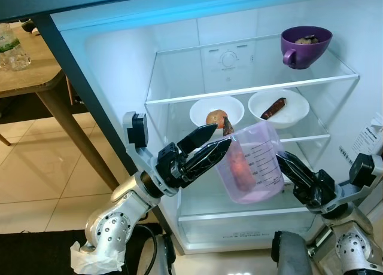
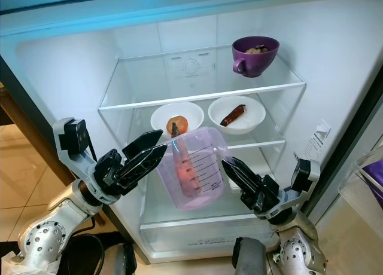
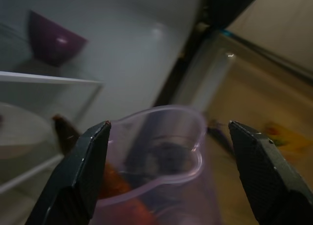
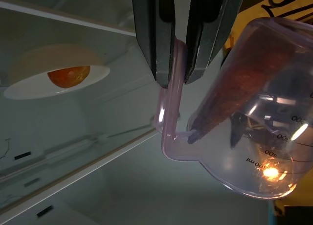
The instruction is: Restocking fridge
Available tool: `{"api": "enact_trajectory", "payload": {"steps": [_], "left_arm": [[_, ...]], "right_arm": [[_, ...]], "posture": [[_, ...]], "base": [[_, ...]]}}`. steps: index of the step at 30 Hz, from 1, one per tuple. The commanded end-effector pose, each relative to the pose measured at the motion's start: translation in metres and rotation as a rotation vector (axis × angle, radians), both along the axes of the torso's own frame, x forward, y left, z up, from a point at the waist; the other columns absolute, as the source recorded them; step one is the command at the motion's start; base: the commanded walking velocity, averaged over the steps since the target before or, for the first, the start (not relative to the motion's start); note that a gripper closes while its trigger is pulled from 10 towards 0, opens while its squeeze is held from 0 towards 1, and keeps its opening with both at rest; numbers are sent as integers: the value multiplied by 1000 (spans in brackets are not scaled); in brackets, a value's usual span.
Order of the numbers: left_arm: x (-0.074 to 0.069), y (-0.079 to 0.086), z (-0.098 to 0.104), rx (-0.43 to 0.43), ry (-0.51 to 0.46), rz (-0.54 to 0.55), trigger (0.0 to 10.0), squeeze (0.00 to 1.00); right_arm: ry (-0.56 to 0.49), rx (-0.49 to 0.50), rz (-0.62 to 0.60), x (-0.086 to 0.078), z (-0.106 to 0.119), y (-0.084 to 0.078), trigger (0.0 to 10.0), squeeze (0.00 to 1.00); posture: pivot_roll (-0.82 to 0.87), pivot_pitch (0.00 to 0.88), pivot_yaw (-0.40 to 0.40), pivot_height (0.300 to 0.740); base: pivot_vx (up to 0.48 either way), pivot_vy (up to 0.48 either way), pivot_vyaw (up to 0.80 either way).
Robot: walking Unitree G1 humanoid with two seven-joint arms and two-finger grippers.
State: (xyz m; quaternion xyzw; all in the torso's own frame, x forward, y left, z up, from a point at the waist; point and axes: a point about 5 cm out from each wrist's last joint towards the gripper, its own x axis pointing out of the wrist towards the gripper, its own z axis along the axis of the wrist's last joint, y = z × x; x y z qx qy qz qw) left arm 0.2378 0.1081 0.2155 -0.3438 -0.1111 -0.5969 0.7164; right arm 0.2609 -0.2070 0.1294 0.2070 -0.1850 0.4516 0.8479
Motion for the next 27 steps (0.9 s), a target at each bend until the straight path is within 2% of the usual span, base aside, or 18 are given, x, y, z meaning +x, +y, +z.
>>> {"api": "enact_trajectory", "payload": {"steps": [1,4,6,8,9,12,13,15,16,18,20,22,27], "left_arm": [[-8,5,8,-7,-26,-73,10000,0],[-20,7,12,40,-81,-198,10000,0],[-23,8,13,54,-92,-223,10000,0],[-26,12,16,114,-128,-277,10000,0],[-28,16,19,182,-168,-323,10000,0],[-29,18,20,204,-178,-336,10000,0],[-29,20,22,250,-196,-343,10000,0],[-26,24,26,345,-242,-325,10000,0],[-20,27,30,389,-265,-282,10000,0],[-20,27,30,389,-265,-282,10000,0],[-9,33,39,465,-321,-200,10000,0],[-4,34,45,529,-387,-159,10000,0],[-4,30,52,624,-466,-161,10000,0]], "right_arm": [[4,7,27,-2,-3,3,0,0],[10,9,37,-4,-4,2,0,0],[11,9,39,-5,-5,2,0,0],[13,8,43,-5,-5,3,0,0],[16,7,47,-5,-6,4,0,0],[17,6,47,-5,-7,4,0,0],[19,3,49,-5,-7,4,0,0],[20,1,51,-5,-8,5,0,0],[21,-1,53,-6,-8,5,0,0],[21,-1,53,-6,-8,5,0,0],[22,-3,56,-7,-9,5,0,0],[23,-4,59,-8,-10,5,0,0],[25,-9,67,-9,-10,6,0,0]], "posture": [[53,59,124,447],[55,58,123,447],[55,58,123,447],[54,57,123,447],[55,55,123,447],[55,55,123,447],[56,56,126,447],[59,55,128,447],[59,55,128,447],[59,55,128,447],[60,55,134,447],[60,55,134,447],[55,52,132,447]], "base": [[0,0,0],[0,0,0],[0,0,0],[0,0,0],[0,0,0],[0,0,0],[0,0,0],[0,0,0],[0,0,0],[0,0,0],[0,0,0],[0,0,0],[0,0,0]]}}
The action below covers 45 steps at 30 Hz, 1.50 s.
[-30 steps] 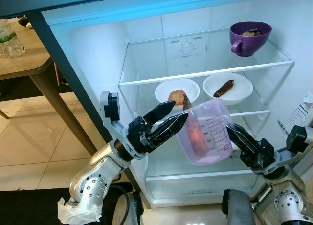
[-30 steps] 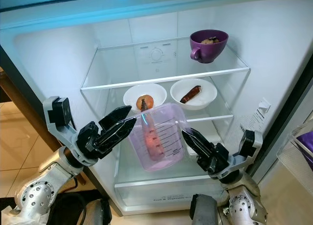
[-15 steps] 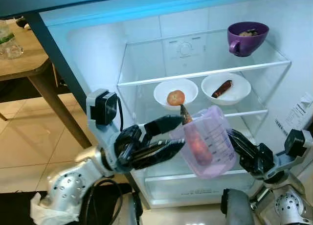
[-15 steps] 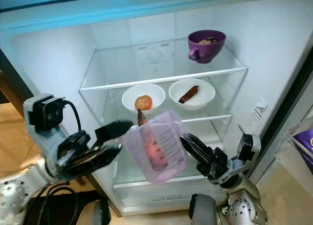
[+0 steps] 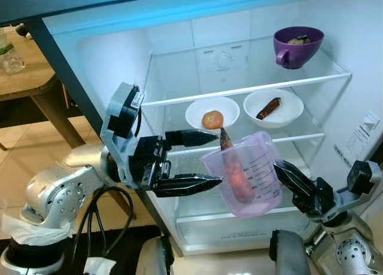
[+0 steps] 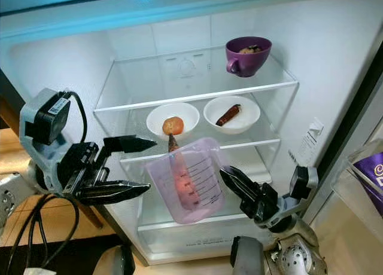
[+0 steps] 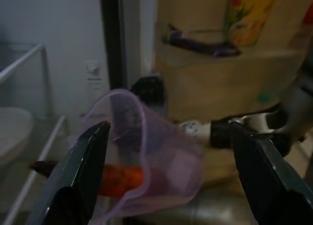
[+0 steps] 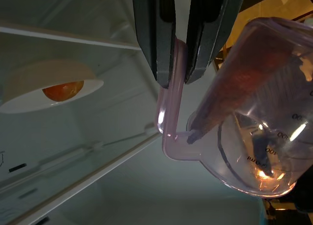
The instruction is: Restocking fridge
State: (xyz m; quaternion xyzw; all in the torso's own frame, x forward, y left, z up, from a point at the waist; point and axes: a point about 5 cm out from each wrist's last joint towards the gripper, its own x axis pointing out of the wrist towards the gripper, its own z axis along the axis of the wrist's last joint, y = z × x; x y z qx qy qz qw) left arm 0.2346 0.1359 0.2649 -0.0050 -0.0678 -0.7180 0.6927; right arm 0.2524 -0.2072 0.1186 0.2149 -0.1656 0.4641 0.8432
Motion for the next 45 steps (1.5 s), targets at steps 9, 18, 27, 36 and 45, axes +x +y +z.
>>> {"api": "enact_trajectory", "payload": {"steps": [9,18,27,36,45], "left_arm": [[-12,2,-13,140,79,-126,10000,0],[-10,-1,-22,202,64,-137,0,0],[-7,-1,-21,196,49,-118,0,0],[-7,0,-22,197,49,-117,0,0],[-7,1,-23,198,55,-121,0,0]], "right_arm": [[-6,-9,36,-1,0,7,0,0],[-1,-11,37,-2,-1,8,0,0],[2,-17,41,-2,-1,8,0,0],[7,-24,50,-2,-3,9,0,0],[45,-39,23,1,-7,10,10000,267]], "posture": [[54,55,136,447],[49,60,139,447],[49,60,136,447],[51,61,136,447],[51,61,135,447]], "base": [[0,0,0],[0,0,0],[0,0,0],[0,0,0],[0,0,0]]}}
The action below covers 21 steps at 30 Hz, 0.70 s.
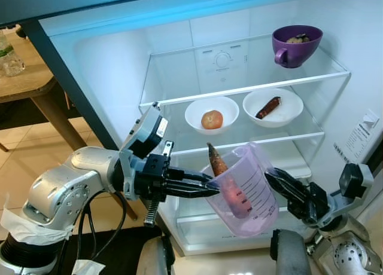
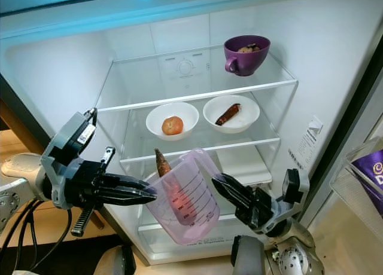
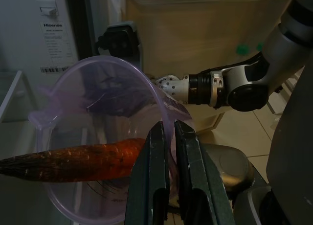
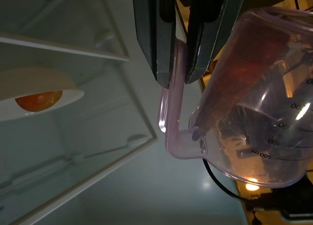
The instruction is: Restocking fridge
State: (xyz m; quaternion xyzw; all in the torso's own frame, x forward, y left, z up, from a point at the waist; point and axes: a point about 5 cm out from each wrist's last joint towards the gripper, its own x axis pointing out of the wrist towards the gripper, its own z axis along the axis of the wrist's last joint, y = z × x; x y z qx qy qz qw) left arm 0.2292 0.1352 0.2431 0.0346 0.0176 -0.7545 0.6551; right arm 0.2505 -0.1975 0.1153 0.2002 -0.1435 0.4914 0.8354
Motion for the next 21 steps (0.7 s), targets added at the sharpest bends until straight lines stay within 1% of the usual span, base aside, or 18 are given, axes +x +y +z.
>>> {"api": "enact_trajectory", "payload": {"steps": [1,2,3,9,13,14,15,16,17,19,20,21], "left_arm": [[-2,2,-1,15,0,-21,0,0],[-2,2,-1,15,1,-21,0,0],[-2,2,-1,15,1,-20,0,0],[-2,2,-1,16,1,-20,0,0],[-2,2,-2,19,3,-21,0,0],[-3,3,-2,22,4,-22,0,0],[-3,3,-2,22,4,-22,0,0],[-3,3,-3,32,5,-24,0,0],[-4,4,-5,54,6,-24,0,0],[-5,6,-9,91,2,-23,0,0],[-5,6,-9,91,2,-23,0,0],[-5,6,-11,111,-4,-20,0,0]], "right_arm": [[35,10,-36,3,-3,1,10000,267],[39,11,-33,3,-4,1,10000,702],[44,12,-31,3,-4,1,10000,1000],[56,4,-39,5,-6,2,10000,1000],[75,-23,-59,6,-11,1,10000,1000],[99,-68,-73,6,-17,0,10000,1000],[99,-68,-73,6,-17,0,10000,1000],[125,-111,-94,6,-23,-3,10000,1000],[165,-179,-127,5,-32,-8,10000,1000],[199,-244,-148,5,-40,-12,10000,1000],[199,-244,-148,5,-40,-12,10000,1000],[218,-274,-161,5,-44,-13,10000,1000]], "posture": [[51,61,135,447],[53,60,135,447],[53,60,135,447],[55,60,135,447],[56,60,135,447],[56,59,136,447],[56,59,136,447],[56,59,136,447],[59,60,134,447],[59,60,134,447],[59,60,134,447],[59,60,134,447]], "base": [[0,0,0],[0,0,0],[0,0,0],[0,0,0],[0,0,0],[0,0,0],[0,0,0],[0,0,0],[0,0,0],[0,0,0],[0,0,0],[0,0,0]]}}
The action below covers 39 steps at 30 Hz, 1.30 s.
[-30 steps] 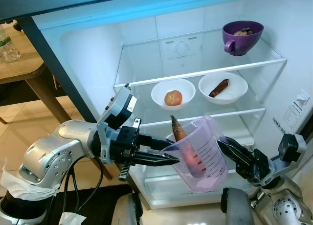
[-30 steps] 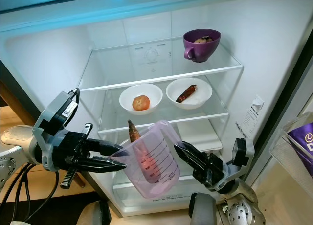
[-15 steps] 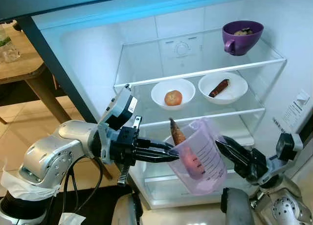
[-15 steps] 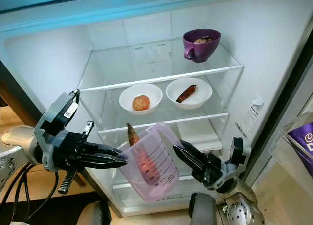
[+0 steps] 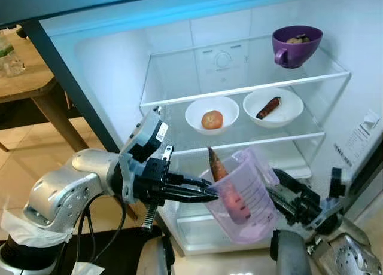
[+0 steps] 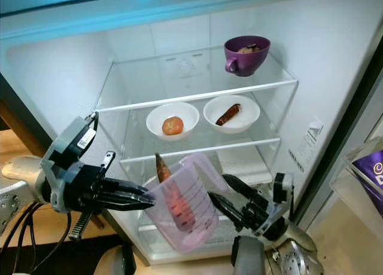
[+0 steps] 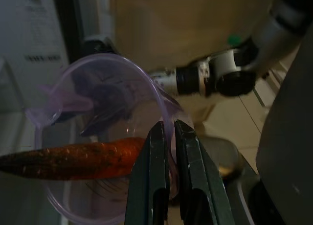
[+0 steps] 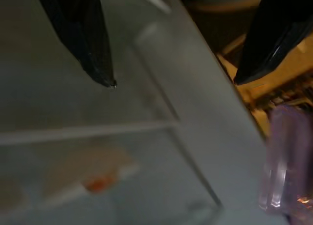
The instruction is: Restocking fridge
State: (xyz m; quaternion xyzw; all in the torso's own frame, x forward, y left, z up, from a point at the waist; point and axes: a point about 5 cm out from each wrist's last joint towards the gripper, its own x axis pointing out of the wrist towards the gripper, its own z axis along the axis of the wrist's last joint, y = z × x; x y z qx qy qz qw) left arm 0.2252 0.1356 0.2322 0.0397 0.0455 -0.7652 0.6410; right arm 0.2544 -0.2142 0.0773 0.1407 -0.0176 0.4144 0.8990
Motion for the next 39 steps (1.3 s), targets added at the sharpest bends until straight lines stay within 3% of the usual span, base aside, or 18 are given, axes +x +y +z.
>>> {"api": "enact_trajectory", "payload": {"steps": [1,5,13,15,16,17,22,24,28,30,32,37,39], "left_arm": [[-1,6,0,61,-35,12,0,0],[-1,7,-10,118,-46,21,0,0],[1,9,-26,235,-90,42,0,0],[4,10,-31,283,-128,63,0,0],[4,10,-31,283,-128,63,0,0],[6,11,-36,318,-161,78,0,0],[10,12,-46,379,-210,96,0,0],[11,11,-61,407,-241,119,0,0],[10,8,-63,390,-245,125,0,0],[9,7,-65,329,-261,135,0,0],[8,9,-68,275,-280,146,0,0],[11,17,-74,289,-338,173,0,0],[16,22,-77,312,-396,204,0,0]], "right_arm": [[20,-45,0,1,-6,4,10000,1000],[112,-167,-38,1,-24,1,10000,1000],[217,-310,-173,6,-49,2,10000,1000],[243,-380,-253,10,-56,2,10000,318],[243,-380,-253,10,-56,2,10000,318],[255,-417,-308,14,-59,3,10000,0],[259,-447,-354,17,-61,5,10000,0],[262,-516,-442,23,-64,9,10000,0],[267,-534,-481,26,-65,9,10000,0],[253,-540,-521,29,-64,10,10000,0],[230,-525,-553,32,-60,10,10000,0],[190,-451,-564,37,-52,10,10000,0],[147,-349,-558,42,-41,10,10000,0]], "posture": [[59,60,134,447],[57,60,130,447],[57,57,122,447],[55,56,120,447],[55,56,120,447],[52,55,118,447],[52,55,117,447],[51,54,116,447],[49,58,113,447],[52,60,110,447],[53,61,108,447],[53,61,107,447],[55,62,107,447]], "base": [[0,0,0],[0,0,0],[0,0,0],[0,0,0],[0,0,0],[0,0,0],[0,0,0],[0,0,0],[0,0,0],[0,0,0],[0,0,0],[0,0,0],[0,0,0]]}}
